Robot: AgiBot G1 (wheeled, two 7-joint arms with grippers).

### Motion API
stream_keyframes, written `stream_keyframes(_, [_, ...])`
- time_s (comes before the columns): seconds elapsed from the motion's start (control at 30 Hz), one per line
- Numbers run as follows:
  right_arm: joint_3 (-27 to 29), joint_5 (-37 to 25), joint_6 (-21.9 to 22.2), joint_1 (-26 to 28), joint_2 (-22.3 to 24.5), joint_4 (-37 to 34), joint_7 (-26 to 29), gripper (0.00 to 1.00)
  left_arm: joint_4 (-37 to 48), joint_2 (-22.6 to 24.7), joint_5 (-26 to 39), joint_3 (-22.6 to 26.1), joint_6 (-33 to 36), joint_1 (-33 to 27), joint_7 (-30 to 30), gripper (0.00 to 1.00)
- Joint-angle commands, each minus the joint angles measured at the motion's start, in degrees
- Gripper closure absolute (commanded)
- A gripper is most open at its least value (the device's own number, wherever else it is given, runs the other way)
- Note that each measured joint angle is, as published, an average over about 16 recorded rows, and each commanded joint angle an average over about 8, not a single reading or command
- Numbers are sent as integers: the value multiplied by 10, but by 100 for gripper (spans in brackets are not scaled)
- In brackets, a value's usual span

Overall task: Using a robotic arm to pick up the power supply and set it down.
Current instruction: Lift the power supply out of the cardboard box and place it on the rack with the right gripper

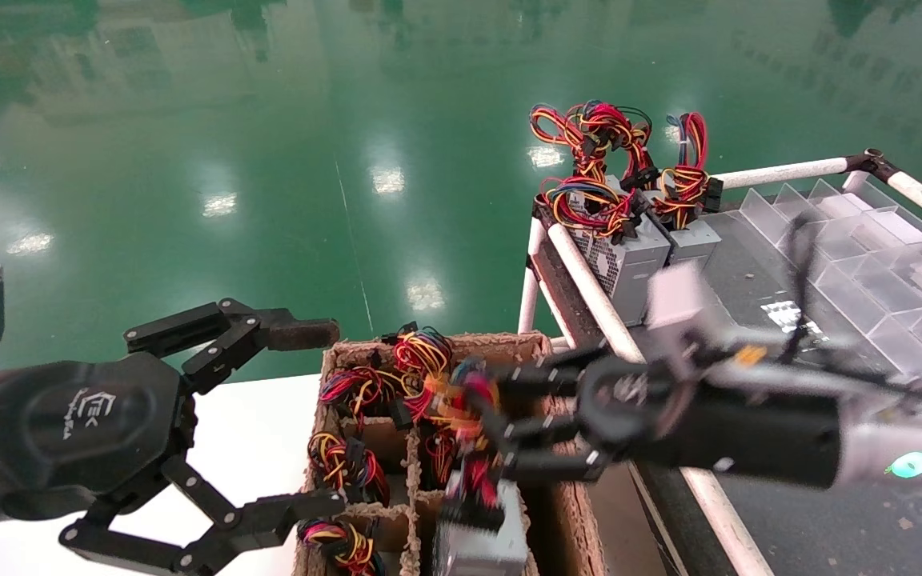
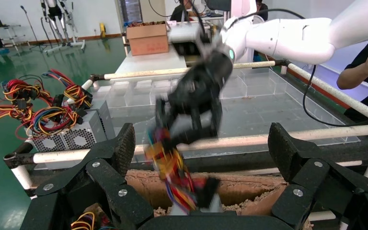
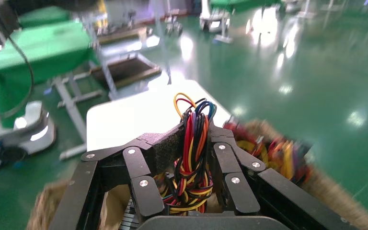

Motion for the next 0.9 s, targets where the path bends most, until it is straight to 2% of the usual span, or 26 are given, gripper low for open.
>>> stream_keyframes(0.03, [11, 15, -4, 6, 8, -1, 3, 100, 0, 0, 0, 0, 0, 0, 0, 0])
stream_keyframes(0.43, [64, 69, -14, 62, 54, -74, -5, 100, 0, 0, 0, 0, 0, 0, 0, 0])
stream_keyframes(0.9, [82, 43, -20, 140, 102, -261, -82, 100, 0, 0, 0, 0, 0, 0, 0, 0])
